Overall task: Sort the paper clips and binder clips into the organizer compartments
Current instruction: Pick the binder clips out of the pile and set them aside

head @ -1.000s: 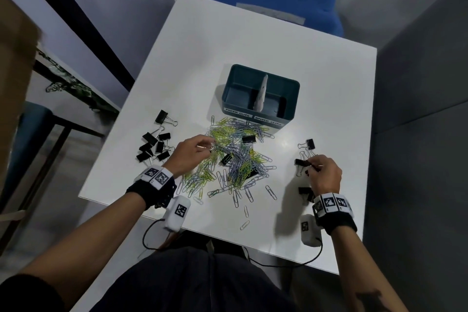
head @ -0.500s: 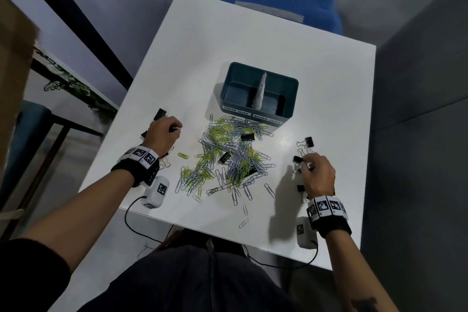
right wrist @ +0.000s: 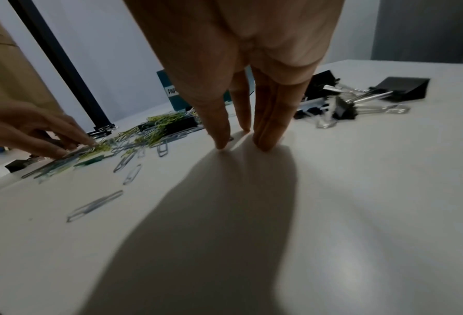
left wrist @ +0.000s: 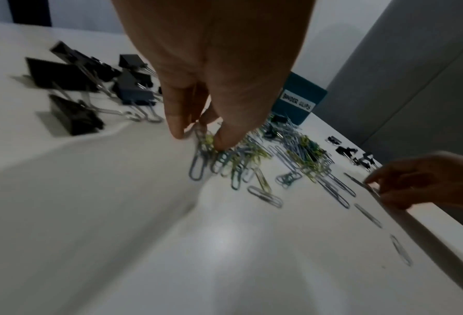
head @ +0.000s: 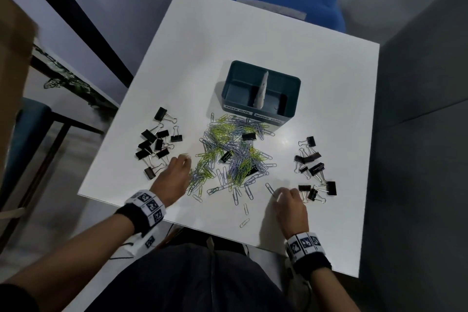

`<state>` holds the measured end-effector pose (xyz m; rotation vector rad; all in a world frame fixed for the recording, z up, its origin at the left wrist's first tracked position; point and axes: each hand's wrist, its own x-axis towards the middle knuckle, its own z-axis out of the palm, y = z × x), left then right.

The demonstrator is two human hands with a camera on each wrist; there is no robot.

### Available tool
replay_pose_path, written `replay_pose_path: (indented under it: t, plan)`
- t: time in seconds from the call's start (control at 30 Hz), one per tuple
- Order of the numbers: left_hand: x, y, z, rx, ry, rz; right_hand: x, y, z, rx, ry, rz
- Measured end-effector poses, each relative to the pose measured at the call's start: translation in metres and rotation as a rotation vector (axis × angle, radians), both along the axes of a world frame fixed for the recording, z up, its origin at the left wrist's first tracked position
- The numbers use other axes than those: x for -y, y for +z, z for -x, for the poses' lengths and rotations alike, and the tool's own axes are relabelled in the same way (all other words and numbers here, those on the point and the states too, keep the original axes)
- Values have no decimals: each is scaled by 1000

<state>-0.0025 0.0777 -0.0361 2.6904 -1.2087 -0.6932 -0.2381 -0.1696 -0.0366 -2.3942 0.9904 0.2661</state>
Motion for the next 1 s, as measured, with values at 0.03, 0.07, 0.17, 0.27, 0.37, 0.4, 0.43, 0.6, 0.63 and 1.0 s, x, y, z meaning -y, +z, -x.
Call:
replay_pose_path:
  t: [0.03, 0.07, 0.17, 0.27, 0.37, 0.4, 0.43, 0.6, 0.63, 1.0]
  plan:
    - [6, 0, 5, 11, -15, 6, -3, -1, -7, 16, 5, 2]
    - [13, -1, 8, 5, -41, 21, -6, -3, -16, 40, 19, -10]
    - [24, 0, 8, -61, -105, 79, -12, -1, -38, 135, 104, -63]
    - [15, 12, 4, -71, -40, 140, -8, 2, -41, 180, 165, -57]
    - [-5, 16, 0, -71, 64, 125, -5, 1, -24, 144, 283, -15]
    - [-11, 14, -2, -80, 85, 107, -8, 0, -18, 111, 344, -20]
    - [-15, 11, -4, -87, 98, 90, -12, -3, -12, 63, 397, -34]
    - [1, 3, 0, -68, 67, 19, -43, -18, -15, 18, 531, -17]
    - [8, 3, 3, -67, 43, 29, -46, -18, -21, 30, 505, -10]
    - [-21, 11, 2, -145, 215, -97, -20, -1, -29, -17, 259, -5]
